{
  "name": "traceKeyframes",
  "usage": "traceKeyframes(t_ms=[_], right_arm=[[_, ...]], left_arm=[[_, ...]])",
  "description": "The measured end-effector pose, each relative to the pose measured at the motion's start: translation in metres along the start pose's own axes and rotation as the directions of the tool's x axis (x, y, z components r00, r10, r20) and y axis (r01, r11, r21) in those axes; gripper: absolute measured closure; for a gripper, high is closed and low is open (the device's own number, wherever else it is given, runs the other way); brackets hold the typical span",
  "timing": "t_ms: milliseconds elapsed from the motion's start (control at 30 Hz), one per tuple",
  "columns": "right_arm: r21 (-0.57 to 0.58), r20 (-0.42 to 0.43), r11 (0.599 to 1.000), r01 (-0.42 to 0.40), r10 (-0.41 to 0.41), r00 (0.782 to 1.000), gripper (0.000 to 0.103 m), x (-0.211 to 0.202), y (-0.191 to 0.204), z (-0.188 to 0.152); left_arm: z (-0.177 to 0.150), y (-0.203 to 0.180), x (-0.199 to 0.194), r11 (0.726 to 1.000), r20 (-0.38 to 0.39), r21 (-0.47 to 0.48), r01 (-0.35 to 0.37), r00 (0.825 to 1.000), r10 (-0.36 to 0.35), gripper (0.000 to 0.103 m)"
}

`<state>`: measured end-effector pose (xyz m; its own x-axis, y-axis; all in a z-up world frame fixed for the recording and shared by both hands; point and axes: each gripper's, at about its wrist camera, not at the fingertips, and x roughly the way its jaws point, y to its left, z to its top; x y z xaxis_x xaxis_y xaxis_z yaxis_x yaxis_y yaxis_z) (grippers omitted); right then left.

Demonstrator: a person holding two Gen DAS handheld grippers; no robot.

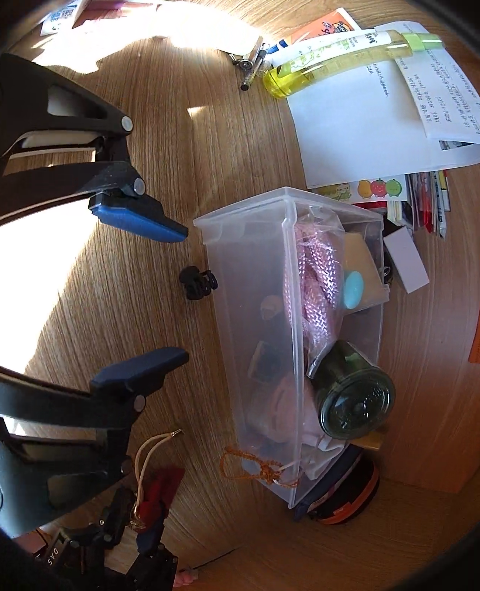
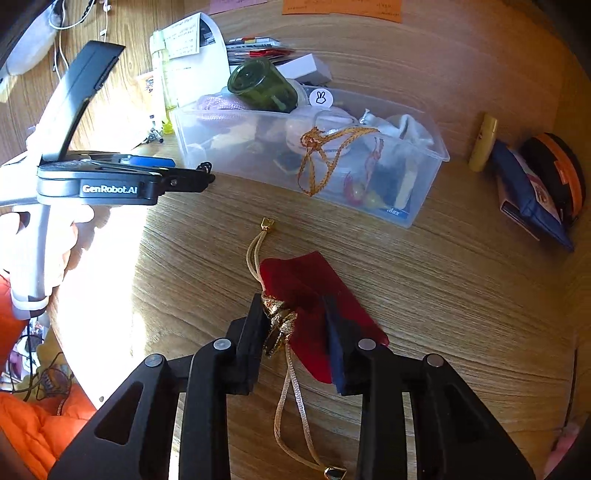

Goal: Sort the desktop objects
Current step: 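Grasp the black hair clip with the left gripper while the right gripper grasps the red velvet pouch, then carry the black clip and red pouch over the clear box and release both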

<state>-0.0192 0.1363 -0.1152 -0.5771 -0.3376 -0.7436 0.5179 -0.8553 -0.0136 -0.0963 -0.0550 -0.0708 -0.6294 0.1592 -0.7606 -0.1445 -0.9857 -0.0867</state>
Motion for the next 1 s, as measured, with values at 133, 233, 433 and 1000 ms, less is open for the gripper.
traceKeyframes(t_ms=[133,233,433,1000], right_arm=[[0.002,0.02,1.0,0.006,-0.006,1.0,0.077,-0.006,-0.002,0.005],[0.024,0.024,0.999,-0.024,0.023,0.999,0.076,-0.007,-0.008,0.011],[0.056,0.041,0.997,-0.046,0.044,0.998,0.076,-0.009,-0.016,0.017],[0.055,0.118,0.998,-0.018,0.012,0.993,0.076,-0.033,-0.023,0.037]], left_arm=[[0.004,0.003,0.007,1.0,-0.018,-0.026,0.015,1.0,-0.015,0.061],[0.006,0.003,0.01,0.999,-0.016,-0.032,0.007,1.0,-0.007,0.063],[0.011,0.003,0.017,0.999,-0.025,-0.043,-0.01,1.0,0.009,0.071],[0.002,0.0,0.007,1.0,0.006,-0.027,0.004,1.0,-0.004,0.09]])
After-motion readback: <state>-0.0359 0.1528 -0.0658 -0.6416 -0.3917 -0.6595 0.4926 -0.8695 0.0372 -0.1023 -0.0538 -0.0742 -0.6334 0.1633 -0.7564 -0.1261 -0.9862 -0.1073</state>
